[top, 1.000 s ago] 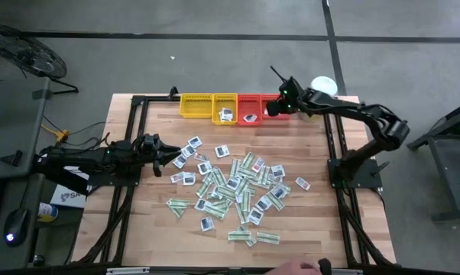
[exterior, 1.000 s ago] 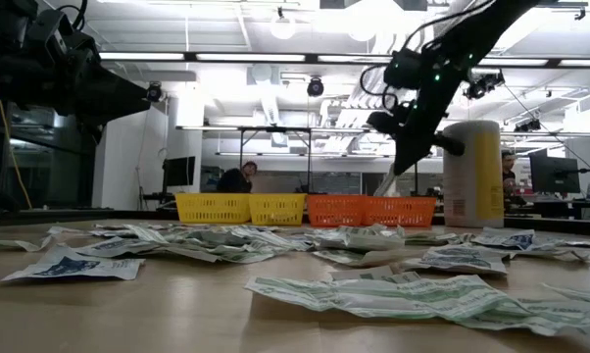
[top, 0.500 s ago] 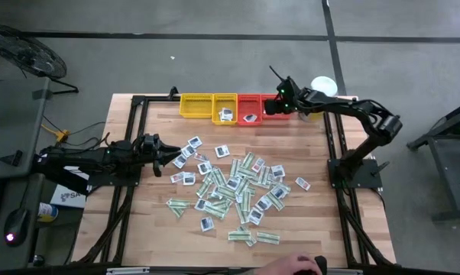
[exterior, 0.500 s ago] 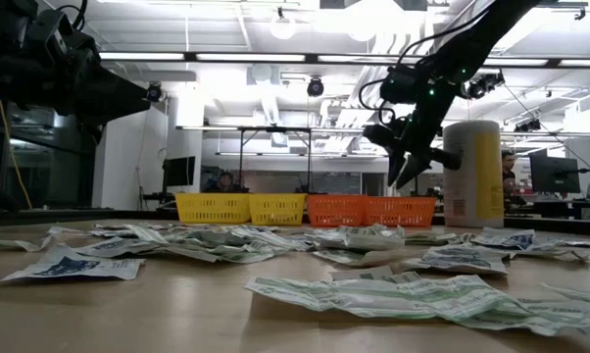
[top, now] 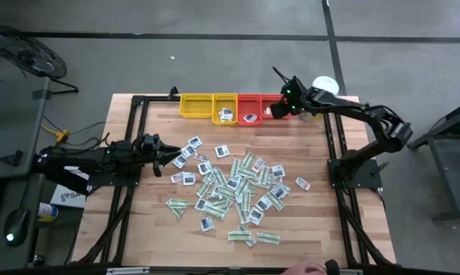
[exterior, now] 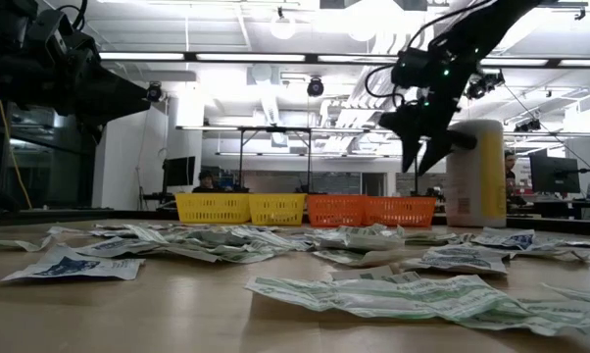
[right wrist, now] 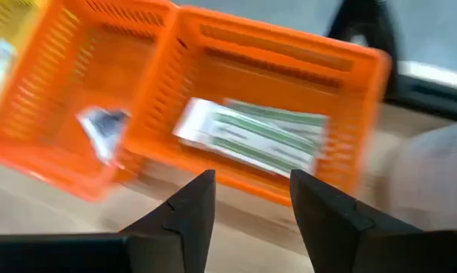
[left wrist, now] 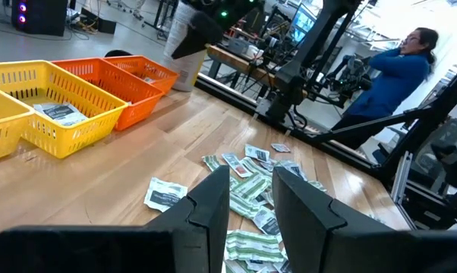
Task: Pick & Place First Aid Supplies
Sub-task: Put the orange packet into the left yellow bin
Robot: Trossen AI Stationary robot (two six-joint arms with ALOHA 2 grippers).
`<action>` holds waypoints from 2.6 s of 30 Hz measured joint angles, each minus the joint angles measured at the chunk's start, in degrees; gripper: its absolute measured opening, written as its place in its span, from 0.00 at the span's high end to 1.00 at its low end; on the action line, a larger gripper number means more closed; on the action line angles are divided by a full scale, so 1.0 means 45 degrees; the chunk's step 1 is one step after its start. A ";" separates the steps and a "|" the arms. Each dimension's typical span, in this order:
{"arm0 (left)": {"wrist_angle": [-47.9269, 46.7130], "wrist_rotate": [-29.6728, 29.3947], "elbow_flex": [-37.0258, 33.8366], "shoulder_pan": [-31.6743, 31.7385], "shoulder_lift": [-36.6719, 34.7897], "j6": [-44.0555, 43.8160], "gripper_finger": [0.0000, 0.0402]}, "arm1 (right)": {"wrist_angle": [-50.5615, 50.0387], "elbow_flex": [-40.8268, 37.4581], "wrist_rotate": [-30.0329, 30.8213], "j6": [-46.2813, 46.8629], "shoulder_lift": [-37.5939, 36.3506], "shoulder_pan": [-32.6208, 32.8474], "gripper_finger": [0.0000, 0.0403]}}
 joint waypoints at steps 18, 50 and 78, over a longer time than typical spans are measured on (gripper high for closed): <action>0.0000 0.0000 0.0001 0.0000 -0.0004 0.0000 0.75 | -0.1251 0.0000 -0.1779 -0.4270 -0.1605 0.3602 0.59; -0.0001 0.0004 0.0001 0.0000 -0.0003 0.0000 0.75 | -0.6234 -0.3048 -0.3269 1.1424 -0.1536 1.0251 0.59; -0.0004 0.0000 0.0001 0.0000 -0.0004 0.0000 0.75 | -0.2111 -0.5494 -0.2821 1.0904 -0.0969 1.0044 0.76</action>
